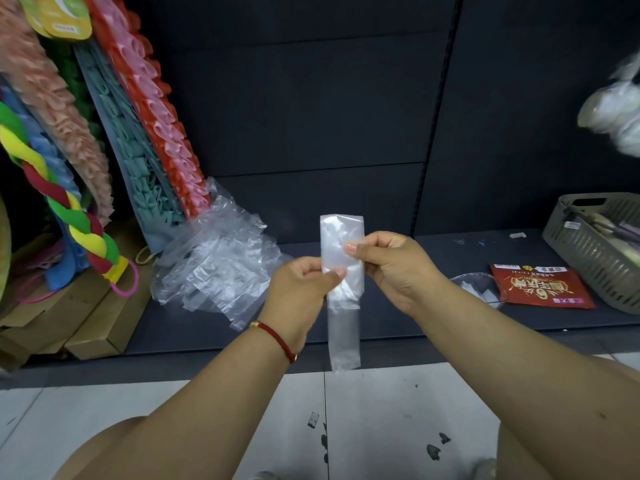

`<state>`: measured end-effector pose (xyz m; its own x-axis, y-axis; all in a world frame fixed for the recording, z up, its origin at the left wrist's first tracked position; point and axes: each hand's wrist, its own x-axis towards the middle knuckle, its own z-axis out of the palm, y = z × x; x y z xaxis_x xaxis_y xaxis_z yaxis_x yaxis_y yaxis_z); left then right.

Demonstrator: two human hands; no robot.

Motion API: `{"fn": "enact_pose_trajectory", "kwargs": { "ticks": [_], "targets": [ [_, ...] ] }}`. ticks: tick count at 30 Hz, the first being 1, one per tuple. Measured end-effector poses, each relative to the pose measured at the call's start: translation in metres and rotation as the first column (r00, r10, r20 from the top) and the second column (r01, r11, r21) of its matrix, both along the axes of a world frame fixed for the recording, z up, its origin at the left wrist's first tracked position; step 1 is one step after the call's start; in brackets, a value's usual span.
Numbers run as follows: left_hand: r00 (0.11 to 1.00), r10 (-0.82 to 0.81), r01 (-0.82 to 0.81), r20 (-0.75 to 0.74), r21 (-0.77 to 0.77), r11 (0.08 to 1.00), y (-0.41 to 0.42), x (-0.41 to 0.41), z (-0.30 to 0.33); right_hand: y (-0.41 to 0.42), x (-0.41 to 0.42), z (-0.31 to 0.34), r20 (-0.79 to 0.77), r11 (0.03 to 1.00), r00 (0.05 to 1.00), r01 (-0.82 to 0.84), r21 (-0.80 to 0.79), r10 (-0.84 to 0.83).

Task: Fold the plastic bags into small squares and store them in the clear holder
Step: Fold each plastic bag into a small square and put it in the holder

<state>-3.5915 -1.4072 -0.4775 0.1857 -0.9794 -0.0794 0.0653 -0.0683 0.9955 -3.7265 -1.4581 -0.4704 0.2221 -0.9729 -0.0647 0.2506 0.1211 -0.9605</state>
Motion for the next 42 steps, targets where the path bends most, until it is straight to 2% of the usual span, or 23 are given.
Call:
{"fn": "enact_pose_trajectory", "kwargs": {
  "ticks": [3, 7, 9, 10, 13, 15, 16, 19, 21, 25, 29, 32, 36, 42],
  "targets": [
    [0.979, 0.038, -0.03, 0.202, -0.039, 0.999, 0.001, 0.001, -0.004, 0.0, -0.002, 0.003, 0.012, 1.0, 1.0, 0.0, 0.015, 0.0],
    [0.955, 0.013, -0.008, 0.296, -0.017, 1.0, 0.003, -0.001, -0.005, -0.003, -0.006, 0.011, 0.047, 0.996, 0.996, 0.076, 0.041, -0.078],
    [0.955, 0.003, -0.002, 0.296, -0.001, 1.0, 0.003, -0.001, -0.005, -0.004, -0.008, 0.014, 0.038, 0.994, 0.994, 0.103, 0.031, -0.104],
    [0.961, 0.006, -0.007, 0.277, 0.005, 1.0, 0.003, -0.001, -0.005, -0.005, -0.008, 0.014, -0.016, 0.993, 0.993, 0.115, 0.009, -0.115],
    [0.986, 0.09, -0.093, 0.143, 0.012, 0.996, 0.0, 0.005, -0.003, -0.006, -0.012, 0.016, -0.349, 0.989, 0.926, 0.136, -0.049, -0.145],
    [0.982, 0.17, -0.17, 0.081, 0.0, 0.985, -0.005, 0.011, -0.003, -0.001, -0.014, 0.017, -0.455, 0.997, 0.89, 0.033, 0.07, 0.003],
    [0.979, 0.194, -0.194, 0.064, -0.008, 0.981, -0.007, 0.014, -0.002, 0.003, -0.013, 0.017, -0.441, 0.983, 0.889, -0.048, 0.177, 0.123],
    [0.973, 0.227, -0.225, 0.044, -0.035, 0.974, -0.008, 0.018, 0.002, 0.018, -0.007, 0.016, -0.269, 0.864, 0.875, -0.268, 0.425, 0.404],
    [0.977, 0.211, -0.21, 0.036, -0.034, 0.977, -0.007, 0.017, 0.005, 0.021, -0.004, 0.012, -0.192, 0.836, 0.886, -0.299, 0.46, 0.422],
    [0.985, 0.171, -0.171, -0.001, 0.03, 0.985, -0.003, 0.016, 0.011, 0.016, -0.005, 0.006, -0.167, 0.898, 0.935, -0.233, 0.373, 0.312],
    [0.995, 0.092, -0.087, -0.037, 0.121, 0.989, 0.003, 0.015, 0.012, 0.012, -0.009, 0.004, -0.141, 0.931, 0.944, -0.255, 0.261, 0.298],
    [0.998, 0.063, -0.065, 0.023, 0.148, 0.987, 0.005, 0.014, 0.009, 0.01, -0.008, 0.004, -0.128, 0.944, 0.945, -0.278, 0.18, 0.302],
    [0.994, 0.016, -0.033, 0.108, 0.16, 0.987, 0.006, 0.014, 0.006, 0.009, -0.008, 0.002, -0.13, 0.969, 0.963, -0.222, 0.111, 0.236],
    [0.985, 0.012, -0.03, 0.173, 0.102, 0.994, 0.004, 0.011, 0.007, 0.011, -0.007, 0.0, -0.153, 0.983, 0.972, -0.182, -0.021, 0.177]
  ]
}}
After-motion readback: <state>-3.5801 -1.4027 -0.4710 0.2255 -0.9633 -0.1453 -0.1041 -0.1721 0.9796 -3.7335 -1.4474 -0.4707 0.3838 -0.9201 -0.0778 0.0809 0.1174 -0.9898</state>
